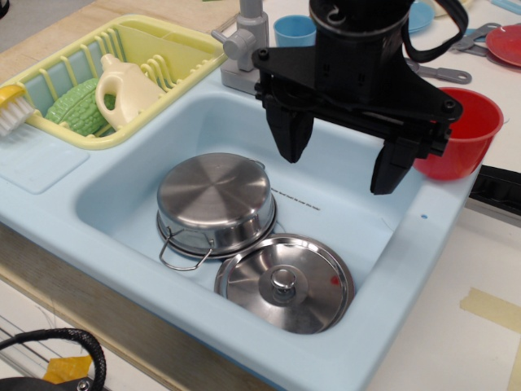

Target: Put cup from anywhere into sink

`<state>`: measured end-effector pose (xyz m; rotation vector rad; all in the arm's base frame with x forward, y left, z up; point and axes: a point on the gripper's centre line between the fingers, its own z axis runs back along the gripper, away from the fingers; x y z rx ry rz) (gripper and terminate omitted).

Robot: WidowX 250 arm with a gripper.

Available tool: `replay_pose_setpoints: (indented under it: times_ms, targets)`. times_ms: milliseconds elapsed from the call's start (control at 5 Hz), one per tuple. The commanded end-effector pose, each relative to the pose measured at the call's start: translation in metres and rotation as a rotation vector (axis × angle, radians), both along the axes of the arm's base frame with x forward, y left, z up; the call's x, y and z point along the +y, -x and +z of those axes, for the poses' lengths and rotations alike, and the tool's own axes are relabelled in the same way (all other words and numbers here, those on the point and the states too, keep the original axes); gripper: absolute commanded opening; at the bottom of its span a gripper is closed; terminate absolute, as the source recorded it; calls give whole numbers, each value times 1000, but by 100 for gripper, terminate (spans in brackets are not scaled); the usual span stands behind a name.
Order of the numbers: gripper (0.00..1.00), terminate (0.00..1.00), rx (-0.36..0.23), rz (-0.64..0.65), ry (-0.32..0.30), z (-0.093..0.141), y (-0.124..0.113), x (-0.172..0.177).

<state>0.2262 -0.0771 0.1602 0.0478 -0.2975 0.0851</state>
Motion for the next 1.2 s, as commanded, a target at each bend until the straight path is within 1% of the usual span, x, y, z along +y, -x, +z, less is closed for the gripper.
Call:
replay_pose_setpoints:
  times_ms: [0,400,600,800,1000]
  targets:
    - [100,0,0,0,0,0,0,0]
    - [100,0,-48,195,-3,23,-33,-22]
    - [100,0,-59,252,7,35,-52,-30]
    - [100,0,-57,266,40,35,-75,-28]
    - [100,0,-76,241,63,23,-87,-20]
